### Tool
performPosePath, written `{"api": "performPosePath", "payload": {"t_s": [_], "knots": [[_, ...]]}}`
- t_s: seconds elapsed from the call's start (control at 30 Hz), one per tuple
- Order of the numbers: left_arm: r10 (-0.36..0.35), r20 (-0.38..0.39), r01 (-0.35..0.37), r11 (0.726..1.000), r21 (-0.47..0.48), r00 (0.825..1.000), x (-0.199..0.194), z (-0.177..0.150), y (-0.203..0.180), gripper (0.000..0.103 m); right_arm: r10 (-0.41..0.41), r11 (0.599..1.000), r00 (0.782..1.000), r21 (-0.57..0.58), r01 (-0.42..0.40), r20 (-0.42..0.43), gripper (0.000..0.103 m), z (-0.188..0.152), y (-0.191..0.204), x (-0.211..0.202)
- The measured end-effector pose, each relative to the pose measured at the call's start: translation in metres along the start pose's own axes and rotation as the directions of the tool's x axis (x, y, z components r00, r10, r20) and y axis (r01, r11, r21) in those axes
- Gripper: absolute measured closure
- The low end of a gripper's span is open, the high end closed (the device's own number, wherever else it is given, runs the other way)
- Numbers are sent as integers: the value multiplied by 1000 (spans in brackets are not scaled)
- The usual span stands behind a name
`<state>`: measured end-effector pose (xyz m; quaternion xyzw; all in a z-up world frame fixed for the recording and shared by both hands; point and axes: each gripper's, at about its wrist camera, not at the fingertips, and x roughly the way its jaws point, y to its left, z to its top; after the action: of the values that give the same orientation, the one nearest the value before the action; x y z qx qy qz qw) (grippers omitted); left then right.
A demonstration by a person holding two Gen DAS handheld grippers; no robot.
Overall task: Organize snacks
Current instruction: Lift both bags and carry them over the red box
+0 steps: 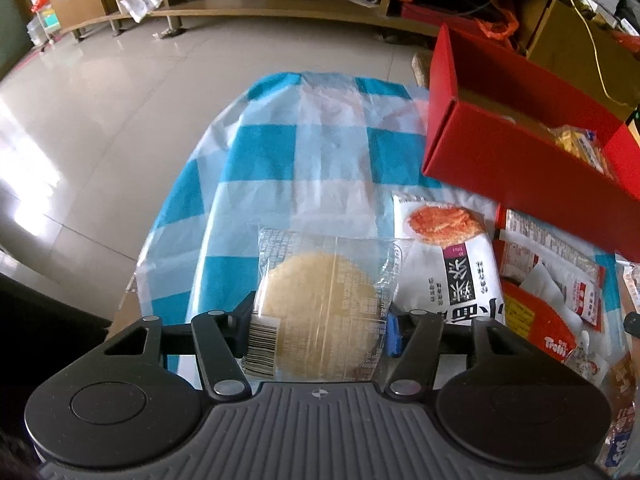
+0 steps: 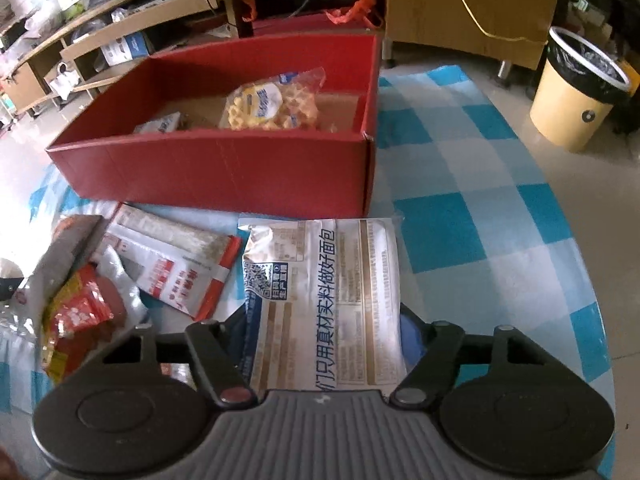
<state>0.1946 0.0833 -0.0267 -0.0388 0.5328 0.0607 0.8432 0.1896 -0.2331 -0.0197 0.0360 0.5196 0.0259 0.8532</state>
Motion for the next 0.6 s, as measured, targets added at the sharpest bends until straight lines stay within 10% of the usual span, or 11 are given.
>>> {"api": "performPosePath", "payload": {"t_s": [0.6], "knots": [[-53, 53, 54, 998, -17, 997, -27, 7, -1, 38, 33, 999, 997, 37, -36, 73, 38, 4, -16, -32]]}}
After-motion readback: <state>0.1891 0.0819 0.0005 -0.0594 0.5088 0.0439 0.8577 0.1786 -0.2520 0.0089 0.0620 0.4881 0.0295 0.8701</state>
